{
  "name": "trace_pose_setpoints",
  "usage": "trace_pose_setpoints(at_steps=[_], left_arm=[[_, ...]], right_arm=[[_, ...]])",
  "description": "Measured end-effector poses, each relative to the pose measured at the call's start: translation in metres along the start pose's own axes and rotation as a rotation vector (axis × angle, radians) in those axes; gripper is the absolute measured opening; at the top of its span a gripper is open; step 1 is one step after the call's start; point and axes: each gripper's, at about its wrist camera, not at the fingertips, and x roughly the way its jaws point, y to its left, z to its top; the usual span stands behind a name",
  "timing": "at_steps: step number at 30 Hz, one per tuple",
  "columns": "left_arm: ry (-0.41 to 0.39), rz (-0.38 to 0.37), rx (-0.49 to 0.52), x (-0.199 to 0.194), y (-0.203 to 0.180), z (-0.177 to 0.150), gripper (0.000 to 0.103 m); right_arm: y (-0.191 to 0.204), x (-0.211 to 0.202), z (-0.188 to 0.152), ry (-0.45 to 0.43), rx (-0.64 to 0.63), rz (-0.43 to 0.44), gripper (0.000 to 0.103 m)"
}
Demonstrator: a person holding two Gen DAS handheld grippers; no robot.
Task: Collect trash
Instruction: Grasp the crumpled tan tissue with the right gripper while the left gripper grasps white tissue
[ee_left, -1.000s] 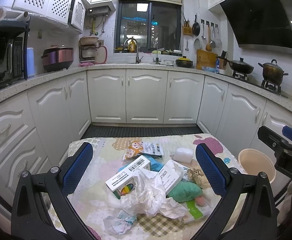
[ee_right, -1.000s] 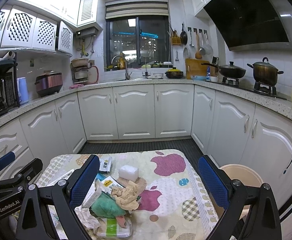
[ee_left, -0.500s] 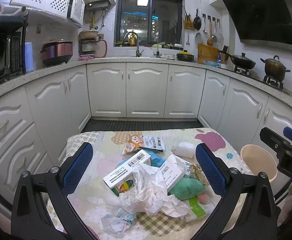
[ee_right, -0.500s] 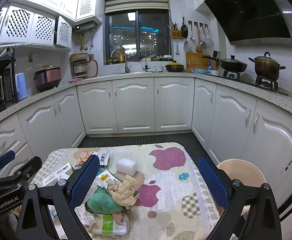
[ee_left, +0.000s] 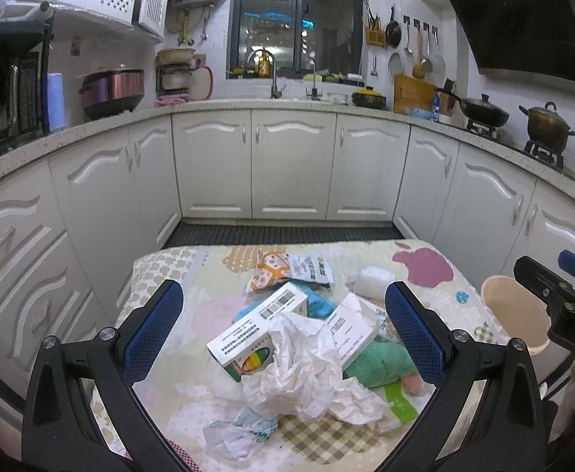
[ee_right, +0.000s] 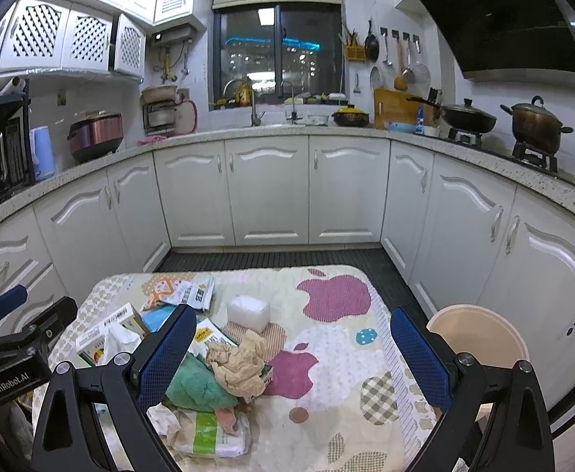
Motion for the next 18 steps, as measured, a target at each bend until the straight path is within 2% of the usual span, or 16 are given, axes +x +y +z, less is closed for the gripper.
trace_pose_setpoints(at_steps=[3,9,13,18], left_arm=[[0.036,-0.021,-0.001,0.005,0.011,-0.002,0.102],[0.159,-0.108,-0.054,0.019,0.049,-0.006,0.102],[0.208,-0.119,-0.027,0.024,0.062,-0.014,0.102],[0.296,-0.205,-0.016,0.036,0.064,-0.031,0.102]], right_arm=[[-0.001,0.008,-0.005,0.021,0.004,0.02,0.098],[-0.005,0.029,-0.018,0.094,0.013,0.081,0.098],[0.001,0.045,-0.026,0.152,-0.018,0.159,0.098],[0.007,0.069,-0.034,0.22,-0.067,0.211,0.089]])
